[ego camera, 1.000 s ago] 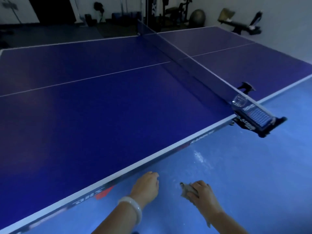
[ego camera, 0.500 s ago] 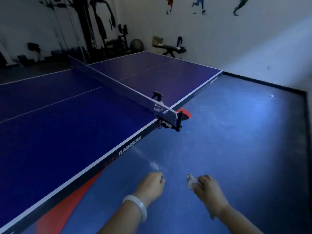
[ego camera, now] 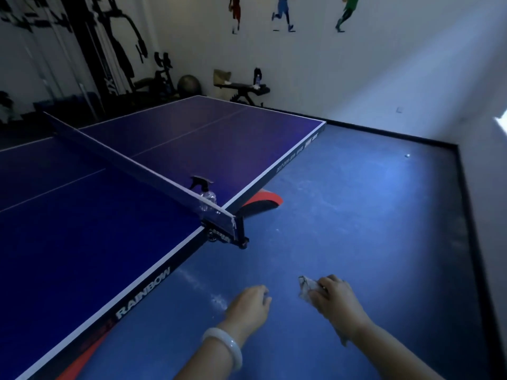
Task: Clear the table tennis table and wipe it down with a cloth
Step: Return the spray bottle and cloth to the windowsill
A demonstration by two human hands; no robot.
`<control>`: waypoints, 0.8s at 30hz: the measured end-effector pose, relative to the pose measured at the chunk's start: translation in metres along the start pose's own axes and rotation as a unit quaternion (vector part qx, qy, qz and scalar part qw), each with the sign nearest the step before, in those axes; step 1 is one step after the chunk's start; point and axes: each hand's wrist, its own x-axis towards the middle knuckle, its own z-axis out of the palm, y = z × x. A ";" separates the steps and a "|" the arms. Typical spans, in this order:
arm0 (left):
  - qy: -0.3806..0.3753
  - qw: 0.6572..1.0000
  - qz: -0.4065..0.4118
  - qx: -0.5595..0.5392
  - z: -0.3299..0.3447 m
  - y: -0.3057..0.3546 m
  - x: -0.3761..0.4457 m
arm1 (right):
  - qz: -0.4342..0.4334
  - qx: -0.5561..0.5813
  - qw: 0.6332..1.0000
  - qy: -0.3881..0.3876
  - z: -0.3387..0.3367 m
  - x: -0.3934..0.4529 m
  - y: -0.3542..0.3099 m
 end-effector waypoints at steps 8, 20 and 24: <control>0.018 1.000 0.005 -0.018 -0.023 0.047 0.142 | 0.017 -0.004 1.000 0.012 -0.066 0.129 0.037; 0.085 0.989 -0.119 -0.022 -0.023 0.093 0.279 | -0.035 0.071 0.995 -0.067 -0.105 0.310 0.085; 0.109 0.973 -0.201 -0.031 -0.024 0.097 0.299 | -0.084 0.074 0.986 -0.124 -0.115 0.371 0.082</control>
